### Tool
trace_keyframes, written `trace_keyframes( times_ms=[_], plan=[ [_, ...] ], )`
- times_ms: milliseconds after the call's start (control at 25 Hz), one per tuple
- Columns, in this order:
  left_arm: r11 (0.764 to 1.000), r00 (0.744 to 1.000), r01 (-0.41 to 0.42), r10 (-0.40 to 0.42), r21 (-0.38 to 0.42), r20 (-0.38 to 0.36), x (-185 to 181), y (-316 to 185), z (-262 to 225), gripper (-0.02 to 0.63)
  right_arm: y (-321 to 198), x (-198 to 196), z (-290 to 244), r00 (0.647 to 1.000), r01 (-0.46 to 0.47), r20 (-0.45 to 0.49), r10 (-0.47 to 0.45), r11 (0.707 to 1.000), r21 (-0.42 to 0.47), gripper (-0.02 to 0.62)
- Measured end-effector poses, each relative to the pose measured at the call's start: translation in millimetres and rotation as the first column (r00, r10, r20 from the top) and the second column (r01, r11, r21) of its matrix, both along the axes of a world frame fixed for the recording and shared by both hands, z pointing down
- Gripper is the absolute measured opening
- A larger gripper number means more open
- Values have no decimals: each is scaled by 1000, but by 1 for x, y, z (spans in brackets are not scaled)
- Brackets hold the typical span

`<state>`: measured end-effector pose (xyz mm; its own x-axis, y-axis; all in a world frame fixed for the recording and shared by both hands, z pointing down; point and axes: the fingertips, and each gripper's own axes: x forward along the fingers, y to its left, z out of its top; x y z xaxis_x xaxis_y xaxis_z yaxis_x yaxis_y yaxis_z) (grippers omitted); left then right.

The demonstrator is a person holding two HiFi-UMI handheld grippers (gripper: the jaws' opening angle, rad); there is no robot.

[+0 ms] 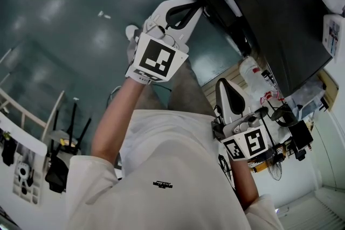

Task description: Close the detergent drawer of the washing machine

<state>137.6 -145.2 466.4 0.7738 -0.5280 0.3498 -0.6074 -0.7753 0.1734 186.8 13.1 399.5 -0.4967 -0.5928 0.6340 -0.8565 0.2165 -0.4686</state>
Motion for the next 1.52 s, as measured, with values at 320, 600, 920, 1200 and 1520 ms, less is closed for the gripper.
trace_keyframes(
  times_ms=[320, 600, 920, 1200, 1520],
  plan=[
    [999, 1000, 22, -22, -32, -16, -1, -2, 0, 20, 4, -2, 2, 1000, 3, -3, -3, 1000, -4, 2],
    [999, 1000, 10, -10, -32, 1, 10, -13, -1, 20, 7, -2, 0, 1000, 1, -9, -1, 1000, 1, 2],
    [1000, 1000, -3, 3, -6, 8, 24, -27, -1, 20, 9, 7, 0, 1000, -19, -12, 19, 1000, 4, 2],
    [1000, 1000, -2, 2, 1, 1, 25, -28, -2, 20, 12, 9, 4, 1000, -18, -5, 18, 1000, -7, 2],
    [1000, 1000, 6, -6, -11, -10, 25, -30, -2, 20, 15, 10, 8, 1000, -13, -1, 13, 1000, -19, 1]
  ],
)
